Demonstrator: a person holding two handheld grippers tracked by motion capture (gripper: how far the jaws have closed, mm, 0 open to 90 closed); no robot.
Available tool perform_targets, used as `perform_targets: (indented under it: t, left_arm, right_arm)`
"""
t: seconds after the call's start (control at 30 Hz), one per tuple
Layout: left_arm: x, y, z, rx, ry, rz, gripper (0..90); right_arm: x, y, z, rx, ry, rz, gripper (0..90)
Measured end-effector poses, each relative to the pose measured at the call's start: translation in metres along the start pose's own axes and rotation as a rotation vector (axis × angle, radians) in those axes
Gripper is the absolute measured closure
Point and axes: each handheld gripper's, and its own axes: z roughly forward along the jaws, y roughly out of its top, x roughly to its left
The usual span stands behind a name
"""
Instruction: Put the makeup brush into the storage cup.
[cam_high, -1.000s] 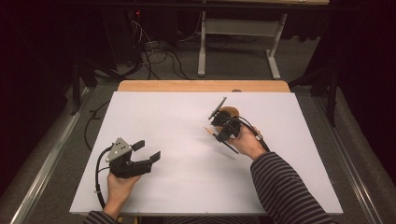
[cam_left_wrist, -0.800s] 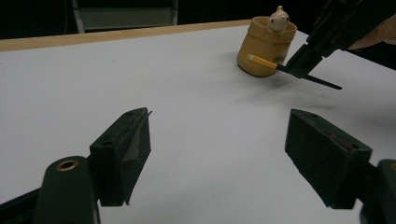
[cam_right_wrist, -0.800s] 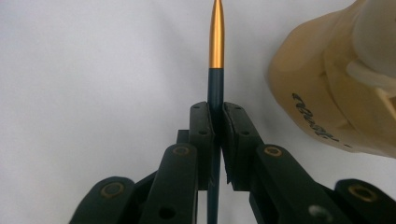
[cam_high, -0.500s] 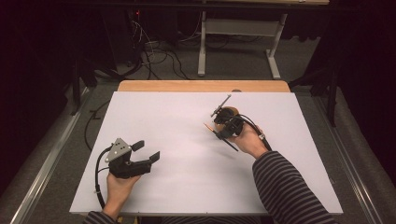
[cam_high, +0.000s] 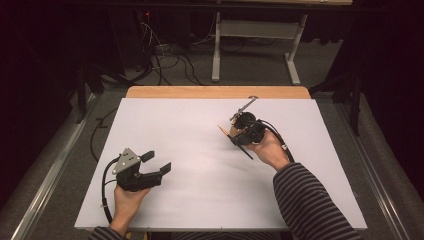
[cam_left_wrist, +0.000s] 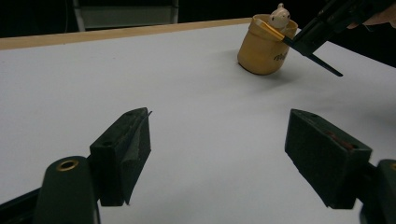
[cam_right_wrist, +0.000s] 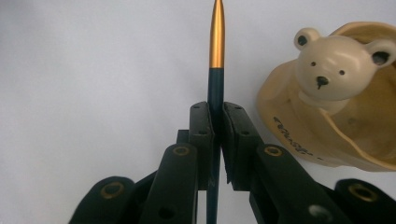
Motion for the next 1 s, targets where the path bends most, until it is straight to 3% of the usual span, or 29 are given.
perform_targets:
  t: [0.1, 0.37, 0.63, 0.8, 1.0]
  left_arm:
    - [0.0, 0.0, 0.0, -0.002, 0.0, -0.002, 23.0]
    - [0.0, 0.0, 0.0, -0.001, -0.001, -0.005, 23.0]
    - [0.001, 0.0, -0.001, 0.0, -0.001, -0.008, 23.1]
    - [0.0, 0.0, 0.0, 0.002, -0.001, -0.007, 23.1]
    - [0.0, 0.0, 0.0, 0.004, 0.0, -0.006, 23.1]
  right_arm:
    - [0.0, -0.002, -0.003, -0.026, 0.001, 0.016, 85.3]
    - [-0.005, -0.004, -0.009, -0.089, 0.002, -0.005, 85.3]
    - [-0.007, -0.005, -0.016, -0.15, 0.012, 0.026, 85.2]
    - [-0.009, -0.006, -0.013, -0.126, 0.015, 0.014, 85.2]
    - [-0.009, -0.006, -0.018, -0.158, 0.021, 0.029, 85.2]
